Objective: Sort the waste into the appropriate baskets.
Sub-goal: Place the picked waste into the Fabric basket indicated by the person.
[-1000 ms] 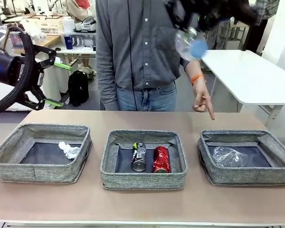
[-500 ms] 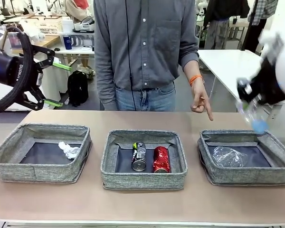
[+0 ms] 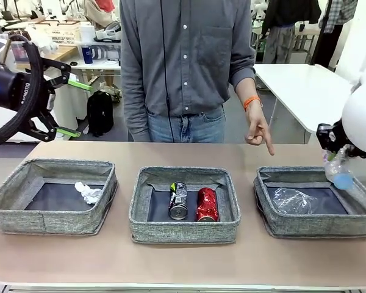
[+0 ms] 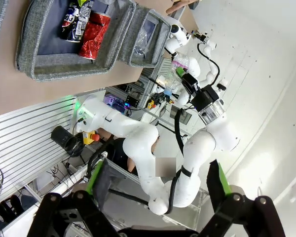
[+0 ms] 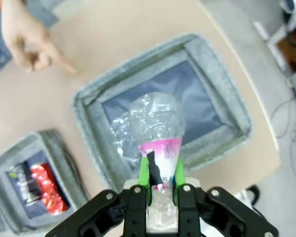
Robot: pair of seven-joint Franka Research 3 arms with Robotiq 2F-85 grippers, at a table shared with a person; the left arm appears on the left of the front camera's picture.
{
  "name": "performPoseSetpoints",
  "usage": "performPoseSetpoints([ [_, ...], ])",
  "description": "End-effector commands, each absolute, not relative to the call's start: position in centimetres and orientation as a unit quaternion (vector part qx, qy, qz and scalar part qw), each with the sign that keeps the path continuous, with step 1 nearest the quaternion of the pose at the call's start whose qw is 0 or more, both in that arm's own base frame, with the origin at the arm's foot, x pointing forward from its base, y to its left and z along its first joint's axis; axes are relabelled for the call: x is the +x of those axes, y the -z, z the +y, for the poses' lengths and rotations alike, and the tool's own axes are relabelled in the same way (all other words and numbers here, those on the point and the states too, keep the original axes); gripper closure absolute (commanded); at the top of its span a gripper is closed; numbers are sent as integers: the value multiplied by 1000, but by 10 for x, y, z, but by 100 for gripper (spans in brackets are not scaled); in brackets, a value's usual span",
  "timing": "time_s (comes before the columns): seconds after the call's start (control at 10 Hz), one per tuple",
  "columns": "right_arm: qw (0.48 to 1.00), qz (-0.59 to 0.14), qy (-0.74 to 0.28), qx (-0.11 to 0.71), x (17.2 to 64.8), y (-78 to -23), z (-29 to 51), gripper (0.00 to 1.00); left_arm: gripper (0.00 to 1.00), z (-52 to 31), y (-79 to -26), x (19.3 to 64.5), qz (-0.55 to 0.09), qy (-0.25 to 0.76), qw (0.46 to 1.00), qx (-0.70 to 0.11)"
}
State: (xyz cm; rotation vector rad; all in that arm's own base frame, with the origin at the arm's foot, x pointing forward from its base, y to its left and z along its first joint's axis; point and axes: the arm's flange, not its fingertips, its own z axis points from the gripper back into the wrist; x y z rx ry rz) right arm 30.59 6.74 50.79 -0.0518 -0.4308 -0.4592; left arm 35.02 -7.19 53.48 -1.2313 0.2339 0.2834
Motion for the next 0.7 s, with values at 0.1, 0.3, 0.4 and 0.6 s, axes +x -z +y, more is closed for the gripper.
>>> performPoseSetpoints([
  [0.1,975,-187,97,72,341,-452,34,79,0,-74,-538,350,111,-133,794,-582],
  [0.3,974,-177,72,123,355,-420,27,79,0,-74,-538,350,111,-133,794,-582],
  [0.4,976,-170,76,112,357,-411,27,79,0,-74,-538,350,111,-133,794,-582],
  [0.6,975,-174,74,117,355,-410,24,79,0,-74,-538,350,111,-133,794,-582],
])
